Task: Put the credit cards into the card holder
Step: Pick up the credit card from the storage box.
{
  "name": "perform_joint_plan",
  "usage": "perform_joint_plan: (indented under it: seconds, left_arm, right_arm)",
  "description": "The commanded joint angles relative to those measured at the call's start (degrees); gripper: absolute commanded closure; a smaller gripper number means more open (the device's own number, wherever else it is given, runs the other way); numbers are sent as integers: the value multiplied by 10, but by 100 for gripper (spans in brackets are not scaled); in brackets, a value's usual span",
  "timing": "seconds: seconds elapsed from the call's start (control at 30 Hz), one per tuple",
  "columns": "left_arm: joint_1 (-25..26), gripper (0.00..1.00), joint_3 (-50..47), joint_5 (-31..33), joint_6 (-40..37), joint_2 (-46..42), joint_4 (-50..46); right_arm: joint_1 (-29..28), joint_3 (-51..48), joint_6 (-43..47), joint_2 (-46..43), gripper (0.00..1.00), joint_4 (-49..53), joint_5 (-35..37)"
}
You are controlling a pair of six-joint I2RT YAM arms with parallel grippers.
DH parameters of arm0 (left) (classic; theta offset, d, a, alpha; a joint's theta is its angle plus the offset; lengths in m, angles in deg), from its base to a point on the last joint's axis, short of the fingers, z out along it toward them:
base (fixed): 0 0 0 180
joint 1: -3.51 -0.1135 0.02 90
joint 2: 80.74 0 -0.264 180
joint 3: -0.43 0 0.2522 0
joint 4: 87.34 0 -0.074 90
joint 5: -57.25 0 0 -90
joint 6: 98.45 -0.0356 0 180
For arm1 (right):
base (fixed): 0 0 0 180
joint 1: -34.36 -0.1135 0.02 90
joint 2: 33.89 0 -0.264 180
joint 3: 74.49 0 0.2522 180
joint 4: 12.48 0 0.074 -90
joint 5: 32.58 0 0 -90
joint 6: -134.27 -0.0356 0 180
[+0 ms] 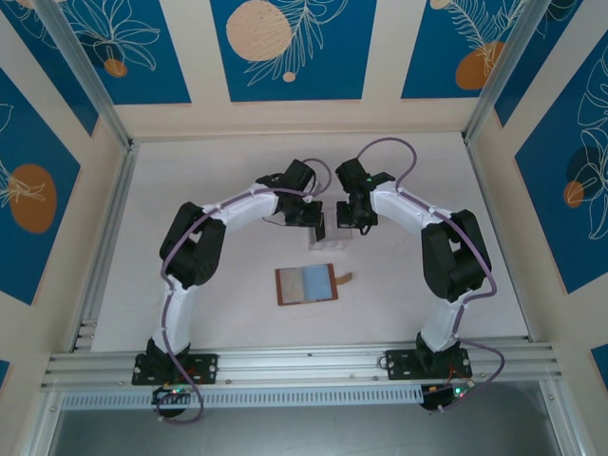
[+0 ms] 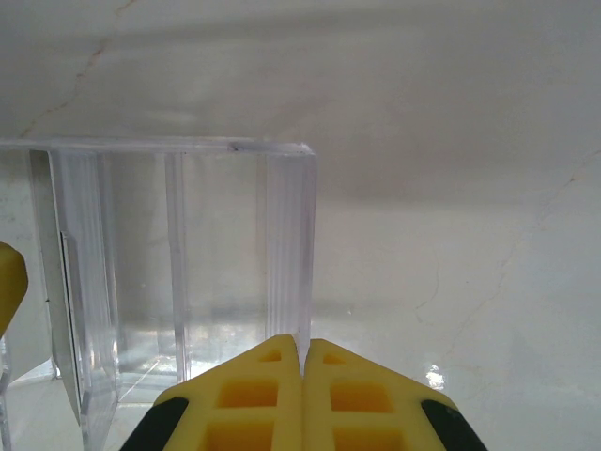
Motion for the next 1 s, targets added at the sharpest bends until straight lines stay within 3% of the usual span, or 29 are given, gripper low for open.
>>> perform_joint_plan:
  seconds: [0.0, 0.43, 0.8, 0.97]
  left_arm:
    - [12, 100, 24, 21, -19, 23, -36]
    - [36, 100, 95, 37, -34, 60, -109]
    - [43, 100, 125, -4, -13, 83, -109]
    - [48, 100, 152, 23, -6, 96, -140]
  right_arm:
    - [-2, -28, 9, 26, 100, 38, -29]
    - [-1, -27, 4, 26, 100, 34, -43]
    - [0, -21, 4, 30, 100, 33, -56]
    - [-1, -20, 4, 30, 100, 33, -56]
